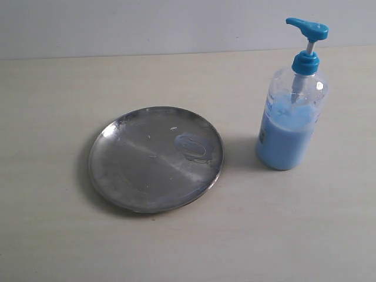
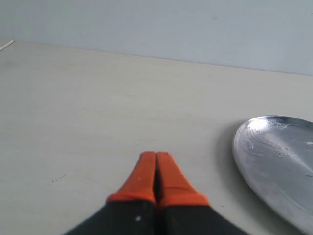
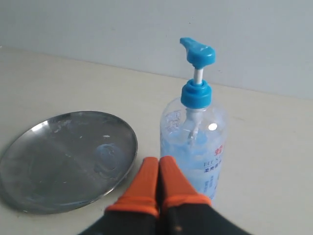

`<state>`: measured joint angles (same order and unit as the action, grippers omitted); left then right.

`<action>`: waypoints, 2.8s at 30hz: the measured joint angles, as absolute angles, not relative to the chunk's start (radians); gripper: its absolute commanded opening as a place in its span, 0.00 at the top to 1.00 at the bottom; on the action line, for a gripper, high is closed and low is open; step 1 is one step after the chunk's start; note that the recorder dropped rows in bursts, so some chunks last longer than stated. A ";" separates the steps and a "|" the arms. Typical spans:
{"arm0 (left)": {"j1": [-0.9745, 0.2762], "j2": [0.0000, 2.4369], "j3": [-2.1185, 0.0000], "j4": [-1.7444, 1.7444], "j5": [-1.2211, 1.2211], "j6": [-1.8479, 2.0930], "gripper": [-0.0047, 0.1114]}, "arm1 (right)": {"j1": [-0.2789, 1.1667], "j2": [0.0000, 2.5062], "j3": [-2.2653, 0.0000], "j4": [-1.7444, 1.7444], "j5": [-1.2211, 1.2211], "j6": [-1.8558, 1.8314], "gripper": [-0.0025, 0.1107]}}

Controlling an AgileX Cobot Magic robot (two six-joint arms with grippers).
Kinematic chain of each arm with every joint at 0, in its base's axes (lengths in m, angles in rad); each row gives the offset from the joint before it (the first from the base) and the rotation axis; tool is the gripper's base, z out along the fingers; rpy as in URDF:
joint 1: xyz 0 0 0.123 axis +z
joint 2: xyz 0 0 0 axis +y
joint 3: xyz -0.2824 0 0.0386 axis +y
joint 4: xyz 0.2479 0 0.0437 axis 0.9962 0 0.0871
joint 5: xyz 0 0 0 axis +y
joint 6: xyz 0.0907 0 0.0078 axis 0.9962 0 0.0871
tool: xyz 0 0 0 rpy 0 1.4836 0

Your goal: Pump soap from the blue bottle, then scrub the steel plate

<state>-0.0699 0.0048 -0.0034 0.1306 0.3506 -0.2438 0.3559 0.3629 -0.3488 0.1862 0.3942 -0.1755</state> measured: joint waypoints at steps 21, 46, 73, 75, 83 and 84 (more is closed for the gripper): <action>-0.070 0.005 -0.003 0.131 0.359 -0.244 0.96 | 0.113 0.007 -0.068 -0.051 0.319 0.055 0.98; -0.070 0.005 -0.003 0.131 0.365 -0.244 0.96 | 0.111 0.007 -0.005 -0.055 0.272 0.086 0.98; -0.070 0.005 -0.003 0.131 0.365 -0.243 0.96 | 0.111 0.007 -0.005 -0.055 0.272 0.093 0.98; -0.070 0.005 -0.003 0.131 0.365 -0.243 0.96 | 0.111 0.007 -0.005 -0.055 0.272 0.093 0.98; -0.070 0.005 -0.003 0.131 0.365 -0.243 0.96 | 0.111 0.007 -0.005 -0.055 0.272 0.093 0.98; -0.070 0.005 -0.003 0.131 0.365 -0.243 0.96 | 0.111 0.007 -0.005 -0.053 0.272 0.093 0.98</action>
<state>-0.0699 0.0048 -0.0034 0.1306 0.3652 -0.2432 0.1111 0.0065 -0.0051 -0.0526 0.2723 0.0927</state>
